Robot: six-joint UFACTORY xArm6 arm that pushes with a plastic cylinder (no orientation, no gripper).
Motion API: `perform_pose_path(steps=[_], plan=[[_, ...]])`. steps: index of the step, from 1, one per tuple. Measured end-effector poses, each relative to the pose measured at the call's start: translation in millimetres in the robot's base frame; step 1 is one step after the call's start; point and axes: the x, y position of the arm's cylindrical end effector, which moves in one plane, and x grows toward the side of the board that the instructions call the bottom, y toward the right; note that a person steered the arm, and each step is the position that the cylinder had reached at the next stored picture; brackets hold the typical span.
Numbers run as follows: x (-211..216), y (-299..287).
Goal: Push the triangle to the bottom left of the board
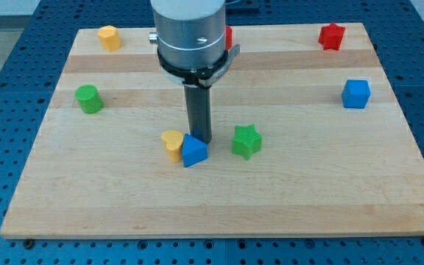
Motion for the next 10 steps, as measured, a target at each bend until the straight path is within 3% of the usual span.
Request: perform_pose_path(steps=[6, 10], plan=[[87.7, -30.7], [78.3, -60.4]])
